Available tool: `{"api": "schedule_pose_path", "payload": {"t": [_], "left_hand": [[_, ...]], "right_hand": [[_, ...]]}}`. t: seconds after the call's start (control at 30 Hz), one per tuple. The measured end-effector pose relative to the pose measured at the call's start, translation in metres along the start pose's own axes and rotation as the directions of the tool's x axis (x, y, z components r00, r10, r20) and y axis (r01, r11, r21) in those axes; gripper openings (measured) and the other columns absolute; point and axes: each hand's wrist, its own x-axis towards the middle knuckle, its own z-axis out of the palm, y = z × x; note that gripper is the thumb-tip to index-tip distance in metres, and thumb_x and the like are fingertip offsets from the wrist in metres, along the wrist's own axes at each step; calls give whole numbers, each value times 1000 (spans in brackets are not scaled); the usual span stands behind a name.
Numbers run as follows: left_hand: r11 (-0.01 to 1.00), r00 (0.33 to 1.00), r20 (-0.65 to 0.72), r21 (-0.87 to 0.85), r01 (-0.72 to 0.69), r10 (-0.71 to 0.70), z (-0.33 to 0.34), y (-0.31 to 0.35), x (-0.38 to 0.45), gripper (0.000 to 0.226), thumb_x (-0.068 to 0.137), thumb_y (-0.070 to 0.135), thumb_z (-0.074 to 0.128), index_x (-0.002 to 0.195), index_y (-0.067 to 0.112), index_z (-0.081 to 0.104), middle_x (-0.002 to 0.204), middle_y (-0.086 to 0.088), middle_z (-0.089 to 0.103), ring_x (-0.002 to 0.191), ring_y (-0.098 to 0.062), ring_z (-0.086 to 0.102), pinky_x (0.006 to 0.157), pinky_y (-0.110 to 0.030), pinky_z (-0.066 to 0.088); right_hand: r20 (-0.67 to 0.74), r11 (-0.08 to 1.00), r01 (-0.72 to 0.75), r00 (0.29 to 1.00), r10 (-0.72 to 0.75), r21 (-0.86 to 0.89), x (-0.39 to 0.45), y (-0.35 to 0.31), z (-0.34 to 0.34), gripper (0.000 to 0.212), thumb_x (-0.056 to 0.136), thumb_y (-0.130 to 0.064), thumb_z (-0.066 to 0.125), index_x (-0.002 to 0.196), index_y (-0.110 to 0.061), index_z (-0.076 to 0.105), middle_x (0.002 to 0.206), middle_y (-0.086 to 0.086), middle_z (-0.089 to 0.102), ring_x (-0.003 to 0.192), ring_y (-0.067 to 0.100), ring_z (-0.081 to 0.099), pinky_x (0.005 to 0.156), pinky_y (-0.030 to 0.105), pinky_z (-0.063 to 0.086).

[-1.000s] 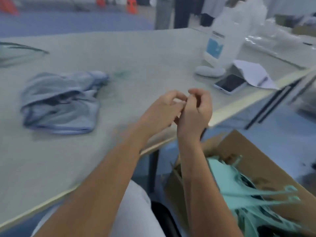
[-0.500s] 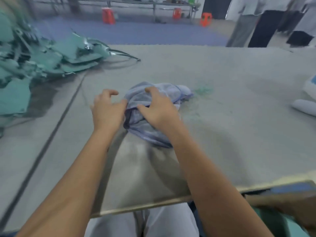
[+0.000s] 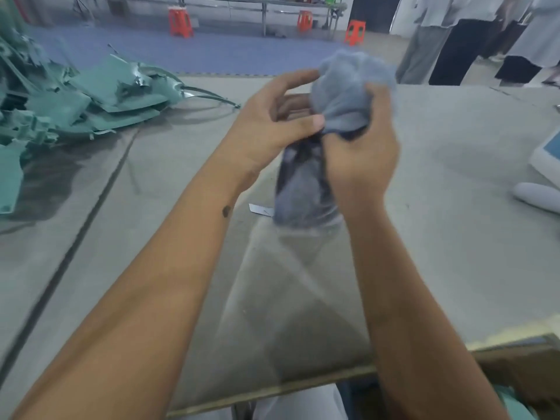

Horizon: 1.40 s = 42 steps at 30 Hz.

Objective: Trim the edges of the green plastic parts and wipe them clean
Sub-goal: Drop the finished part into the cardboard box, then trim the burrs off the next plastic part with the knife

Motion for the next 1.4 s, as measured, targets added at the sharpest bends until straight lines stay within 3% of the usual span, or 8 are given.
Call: {"api": "schedule_pose_path", "payload": {"t": [0.13, 0.27, 0.5, 0.67, 0.97, 1.13, 1.27, 1.4], "left_hand": [[969, 979, -173, 202, 143, -108, -21, -24, -10, 34, 89, 5, 65, 118, 21, 58, 109, -1, 68, 94, -3, 64, 83, -16, 49], [845, 947, -113, 429, 319, -300, -34, -68, -36, 35, 84, -2, 64, 107, 24, 62, 105, 5, 65, 100, -7, 58, 84, -10, 45], [817, 927, -243, 444, 368, -285, -40, -101, -51, 35, 84, 1, 57, 90, 34, 65, 98, 21, 66, 90, 3, 61, 70, -3, 44], [831, 932, -264, 437, 344, -247, -44, -98, -59, 33, 84, 5, 55, 92, 35, 67, 99, 21, 66, 86, 0, 60, 77, -12, 45], [797, 732, -680, 459, 393, 30, -141, -42, -99, 30, 83, 6, 49, 79, 32, 64, 66, 8, 56, 48, -4, 46, 48, -24, 37], [278, 676, -676, 737, 616, 294, -200, -24, -146, 25, 84, 10, 57, 91, 27, 75, 151, -9, 40, 147, -30, 18, 117, -39, 15], [14, 695, -705, 704, 711, 139, -225, -28, -172, 31, 86, 22, 59, 109, 39, 71, 163, -7, -8, 148, -30, -16, 116, -48, -10], [-103, 681, -732, 679, 726, -22, -235, -35, -169, 54, 91, 26, 50, 145, 28, 42, 163, -9, 3, 150, -27, 4, 118, -58, -1]], "right_hand": [[-37, 992, -111, 993, 108, -68, 27, 21, -32, 57, 79, -22, 64, 132, -31, 44, 84, -37, 58, 78, -18, 55, 65, -3, 34], [173, 934, -106, 970, 173, -341, 14, 37, -33, 75, 82, -13, 59, 147, -28, 24, 142, 7, 40, 121, 26, 48, 92, 34, 40], [699, 707, 326, 635, 328, -628, -39, 33, 15, 26, 84, -37, 60, 91, -12, 66, 129, 14, 36, 116, 34, 39, 93, 37, 44], [704, 603, 445, 644, 299, -662, -40, 27, 24, 33, 87, -40, 60, 69, -13, 54, 90, 10, 57, 88, 30, 52, 65, 28, 39], [692, 916, 86, 683, 232, -392, -64, -14, 83, 26, 96, -31, 38, 83, -11, 46, 88, 4, 64, 83, 31, 55, 68, 37, 43], [752, 998, -34, 656, 59, -49, -128, -61, 145, 20, 96, -32, 36, 83, -17, 41, 74, 3, 53, 77, 32, 53, 66, 41, 42], [800, 996, -9, 597, -63, 85, -156, -74, 164, 20, 96, -30, 37, 82, -17, 41, 67, 0, 49, 72, 30, 51, 62, 40, 39], [790, 993, -3, 606, -90, 116, -155, -66, 165, 18, 96, -37, 37, 84, -24, 40, 68, -3, 51, 70, 24, 53, 66, 44, 44]]}}
